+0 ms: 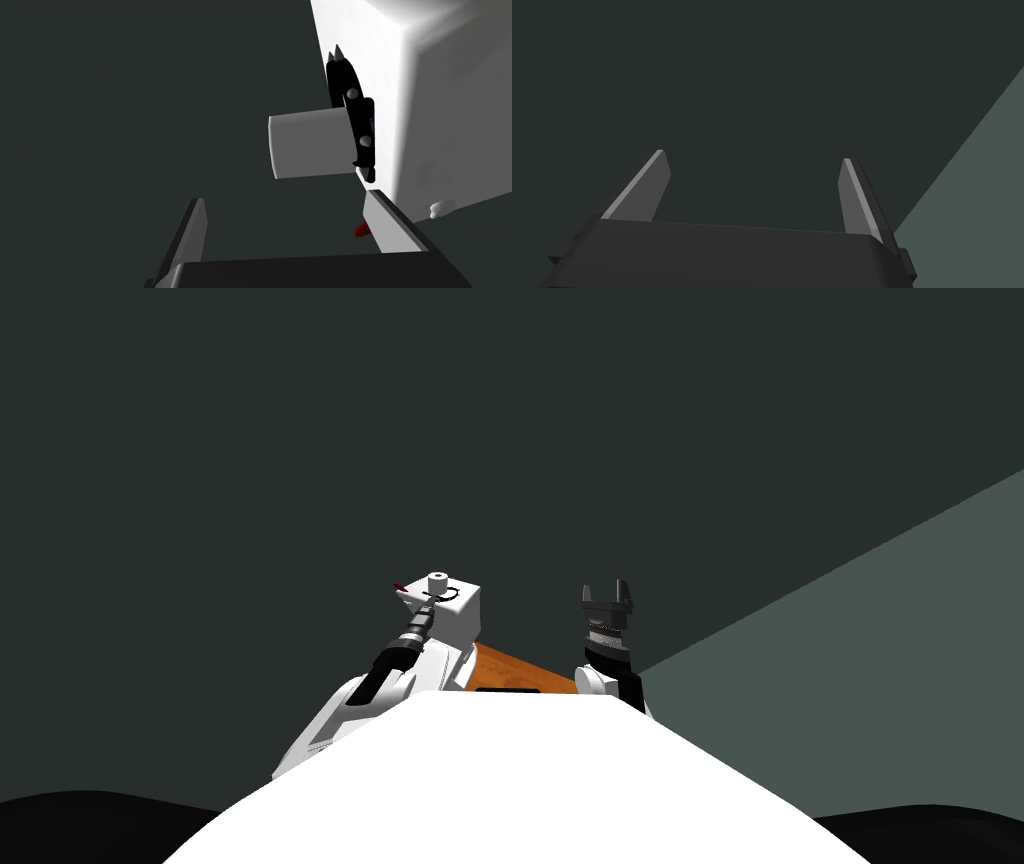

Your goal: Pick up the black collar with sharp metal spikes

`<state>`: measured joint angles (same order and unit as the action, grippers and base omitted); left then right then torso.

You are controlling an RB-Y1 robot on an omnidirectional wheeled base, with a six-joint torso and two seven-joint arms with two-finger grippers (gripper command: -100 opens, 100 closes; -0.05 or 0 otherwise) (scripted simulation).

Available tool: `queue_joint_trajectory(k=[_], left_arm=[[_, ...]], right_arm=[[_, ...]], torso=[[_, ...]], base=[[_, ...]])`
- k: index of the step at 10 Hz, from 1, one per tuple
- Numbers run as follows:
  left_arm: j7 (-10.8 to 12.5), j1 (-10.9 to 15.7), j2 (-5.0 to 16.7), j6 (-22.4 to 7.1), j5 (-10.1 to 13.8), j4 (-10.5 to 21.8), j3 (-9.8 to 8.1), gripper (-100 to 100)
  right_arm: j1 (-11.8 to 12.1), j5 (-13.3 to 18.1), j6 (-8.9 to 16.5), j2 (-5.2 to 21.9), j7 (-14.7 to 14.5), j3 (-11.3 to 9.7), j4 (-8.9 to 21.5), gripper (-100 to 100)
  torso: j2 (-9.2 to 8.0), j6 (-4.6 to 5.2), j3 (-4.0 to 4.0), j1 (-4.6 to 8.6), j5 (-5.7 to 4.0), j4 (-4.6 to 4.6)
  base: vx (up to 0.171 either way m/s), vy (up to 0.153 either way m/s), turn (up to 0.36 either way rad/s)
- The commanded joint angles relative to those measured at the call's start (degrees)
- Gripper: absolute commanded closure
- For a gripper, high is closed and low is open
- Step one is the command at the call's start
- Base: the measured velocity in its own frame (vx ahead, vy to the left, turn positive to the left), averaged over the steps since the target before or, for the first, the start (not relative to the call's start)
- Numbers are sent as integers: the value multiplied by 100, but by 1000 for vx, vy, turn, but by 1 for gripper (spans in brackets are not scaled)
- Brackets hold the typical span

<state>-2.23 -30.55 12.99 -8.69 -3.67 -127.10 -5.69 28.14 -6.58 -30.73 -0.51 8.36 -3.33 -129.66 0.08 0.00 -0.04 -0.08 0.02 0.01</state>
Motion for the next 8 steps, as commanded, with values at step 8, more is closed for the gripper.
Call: queue_joint_trajectory(k=[8], left_arm=[[82,141,356,-1237,200,31,-47,-100]], right_arm=[[1,0,0,1,0,0,0,0]], torso=[[24,0,-14,-14,3,6]], base=[[64,38,16]])
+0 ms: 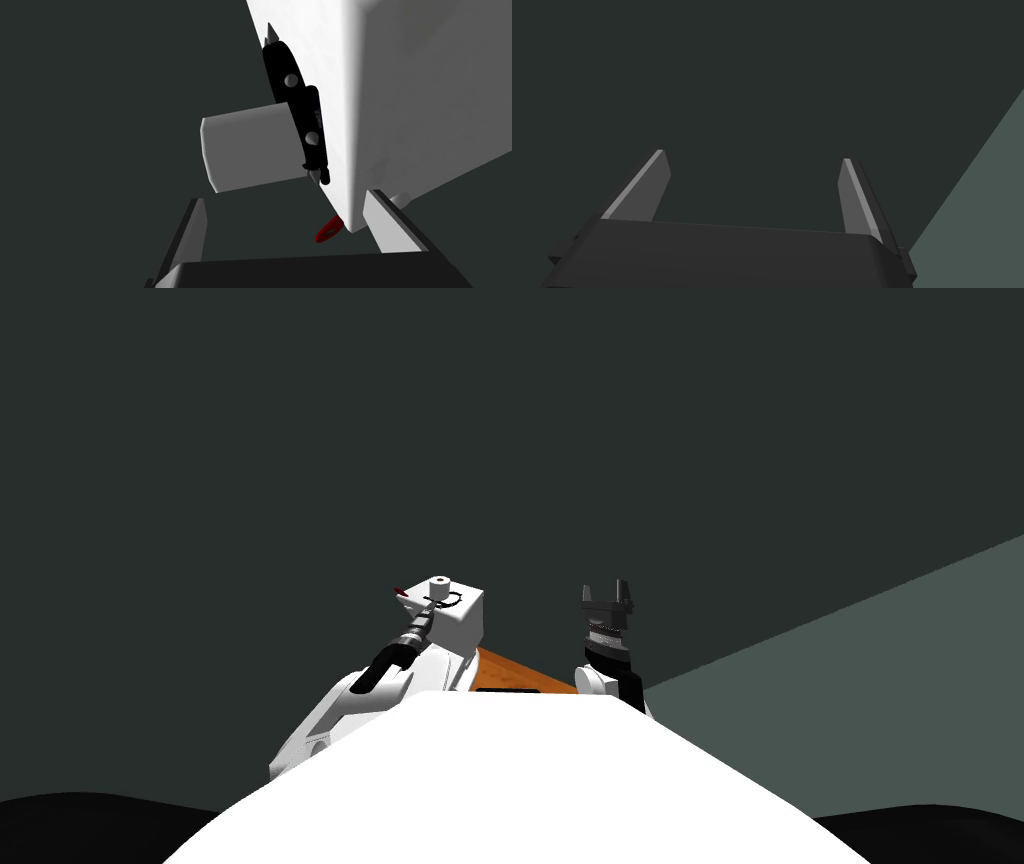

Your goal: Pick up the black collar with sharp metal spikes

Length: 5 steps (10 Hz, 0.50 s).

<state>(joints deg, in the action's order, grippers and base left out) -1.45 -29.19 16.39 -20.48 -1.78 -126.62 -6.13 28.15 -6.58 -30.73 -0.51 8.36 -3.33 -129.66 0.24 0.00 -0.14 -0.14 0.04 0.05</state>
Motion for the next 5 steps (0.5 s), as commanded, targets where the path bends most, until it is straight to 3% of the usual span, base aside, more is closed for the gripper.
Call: queue_joint_trajectory(k=[1,5], left_arm=[[17,33,80,-217,56,-16,-10,-100],[62,146,312,-788,240,-19,-33,-100]], right_arm=[[0,0,0,0,0,0,0,0],[0,0,0,0,0,0,0,0]], torso=[[0,0,0,0,0,0],[12,0,-6,-6,1,2]], base=[[43,20,14],[78,46,23]])
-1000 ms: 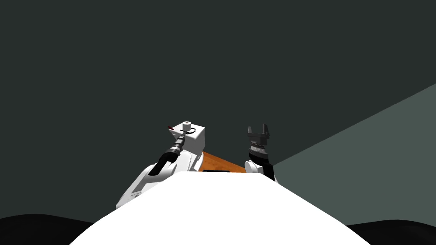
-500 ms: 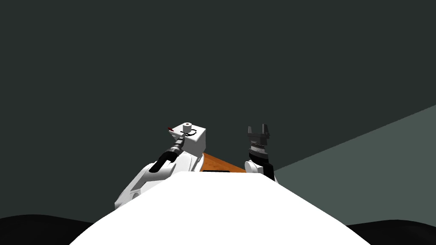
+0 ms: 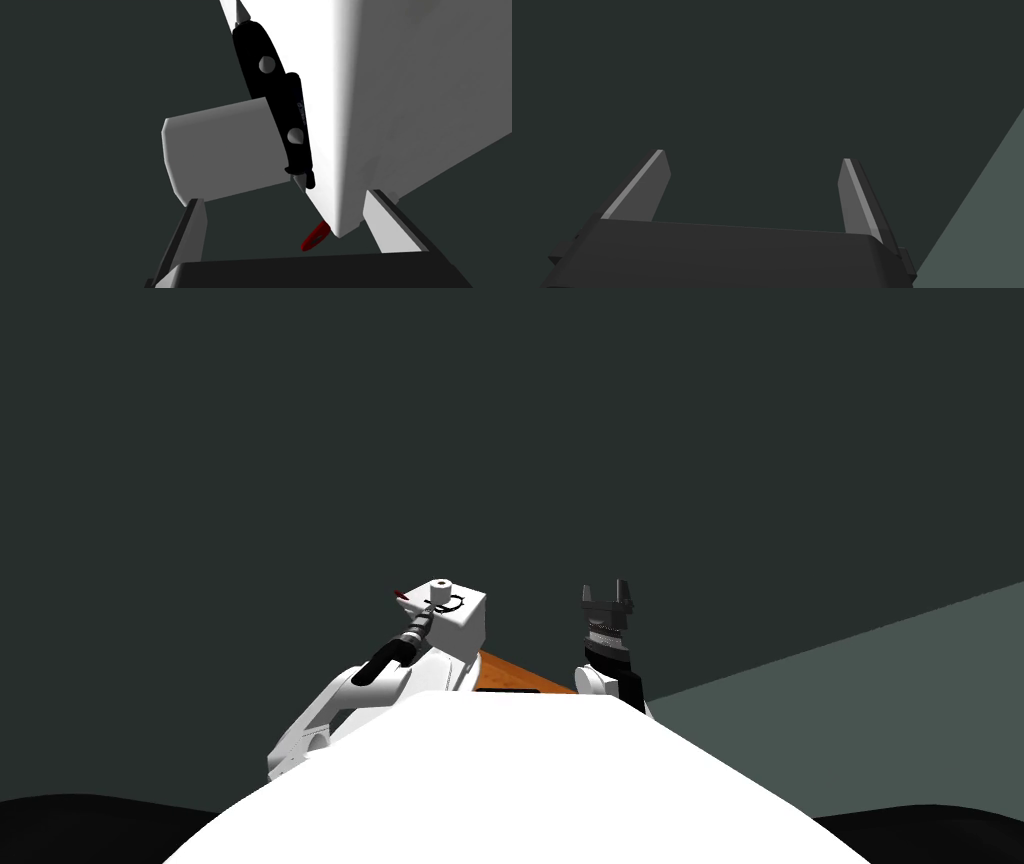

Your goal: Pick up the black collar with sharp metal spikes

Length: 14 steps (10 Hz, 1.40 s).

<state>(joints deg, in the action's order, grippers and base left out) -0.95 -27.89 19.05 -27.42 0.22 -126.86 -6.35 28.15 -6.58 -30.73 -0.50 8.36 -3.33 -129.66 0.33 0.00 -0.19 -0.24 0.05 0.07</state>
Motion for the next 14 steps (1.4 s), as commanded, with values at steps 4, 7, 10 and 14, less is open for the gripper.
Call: queue_joint_trajectory(k=[4,7,10,14], left_arm=[[49,112,146,-528,202,-12,-26,-100],[42,94,135,-472,174,-21,-23,-100],[42,94,135,-472,174,-21,-23,100],[108,25,136,-589,276,-184,19,-100]], right_arm=[[0,0,0,0,0,0,0,0],[-1,0,0,-1,0,-1,0,0],[-1,0,0,-1,0,-1,0,0],[-1,0,0,-1,0,-1,0,0]], torso=[[-1,0,0,11,-2,0],[-25,0,14,21,-4,-5],[-33,0,19,23,-5,-7],[-34,0,19,24,-5,-7]], base=[[82,36,17],[14,6,0],[0,0,0],[0,14,-5]])
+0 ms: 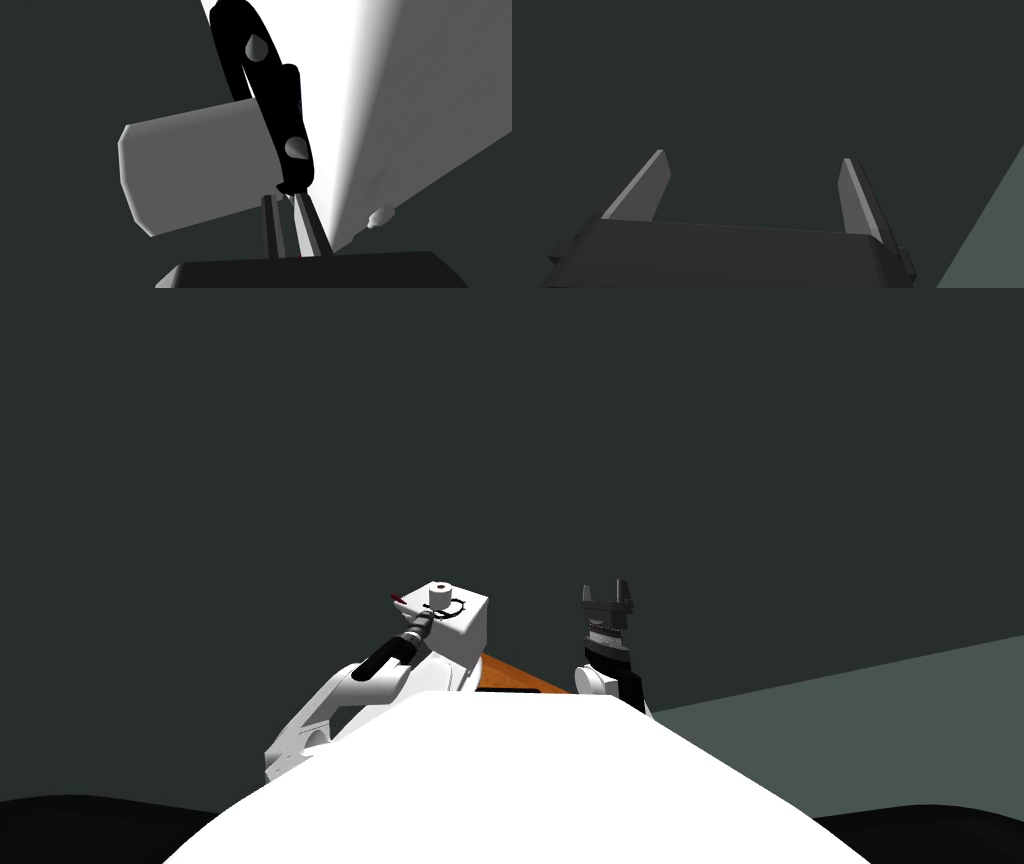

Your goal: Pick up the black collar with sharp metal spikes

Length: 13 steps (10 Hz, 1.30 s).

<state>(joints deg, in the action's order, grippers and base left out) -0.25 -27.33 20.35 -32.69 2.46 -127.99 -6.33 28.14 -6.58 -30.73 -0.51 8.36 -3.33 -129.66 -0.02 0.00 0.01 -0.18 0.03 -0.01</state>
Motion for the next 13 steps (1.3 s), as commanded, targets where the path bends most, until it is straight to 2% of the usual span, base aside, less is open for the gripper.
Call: queue_joint_trajectory(k=[1,5,13], left_arm=[[83,-76,4,-140,123,-174,46,-100],[225,-213,0,-380,343,-491,136,-100],[234,-222,-1,-395,357,-511,142,-100]], right_arm=[[0,0,0,0,0,0,0,0],[0,0,0,0,0,0,0,0],[0,0,0,-1,0,0,0,0]], torso=[[0,0,0,0,0,0],[-6,0,3,13,-1,-1],[1,0,0,18,-2,0]], base=[[4,109,-39],[-17,29,-63],[1,-1,2]])
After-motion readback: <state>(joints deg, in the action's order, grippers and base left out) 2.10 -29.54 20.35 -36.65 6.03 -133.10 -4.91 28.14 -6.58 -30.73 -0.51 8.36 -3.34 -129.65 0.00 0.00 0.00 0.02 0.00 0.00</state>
